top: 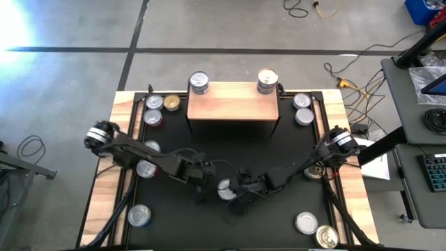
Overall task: Stack canned seafood by type on shelf
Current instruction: Put the bottom green-blue tuna can on the shelf
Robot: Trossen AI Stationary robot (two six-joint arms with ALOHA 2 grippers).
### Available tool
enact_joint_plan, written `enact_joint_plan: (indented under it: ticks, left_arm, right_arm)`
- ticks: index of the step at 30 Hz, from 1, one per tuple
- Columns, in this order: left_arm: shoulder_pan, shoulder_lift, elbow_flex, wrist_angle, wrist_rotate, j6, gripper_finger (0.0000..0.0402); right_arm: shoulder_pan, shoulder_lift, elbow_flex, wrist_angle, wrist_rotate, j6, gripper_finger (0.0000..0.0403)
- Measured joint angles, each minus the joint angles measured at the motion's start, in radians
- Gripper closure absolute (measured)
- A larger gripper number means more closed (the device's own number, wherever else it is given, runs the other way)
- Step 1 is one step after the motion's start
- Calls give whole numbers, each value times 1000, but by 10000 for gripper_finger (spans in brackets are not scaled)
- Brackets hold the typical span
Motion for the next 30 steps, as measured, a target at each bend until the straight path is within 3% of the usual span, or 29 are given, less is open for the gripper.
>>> enact_joint_plan:
  ticks: [4,8,12,19,25,30]
  left_arm:
    - [13,-129,0,-99,-96,-1,400]
    - [43,-267,-3,-144,-183,7,400]
    - [113,-384,-3,-76,-177,91,400]
    - [417,-464,-4,140,273,332,400]
    - [681,-440,-5,275,540,436,400]
    - [790,-383,2,349,739,466,400]
  right_arm:
    - [-5,-53,51,-80,76,-11,37]
    - [-12,-86,172,-265,175,-39,37]
    - [-65,-83,329,-452,276,-61,37]
    - [-212,-81,454,-539,304,-135,37]
    - [-337,-81,495,-547,302,-140,37]
    - [-423,-81,498,-541,255,-142,37]
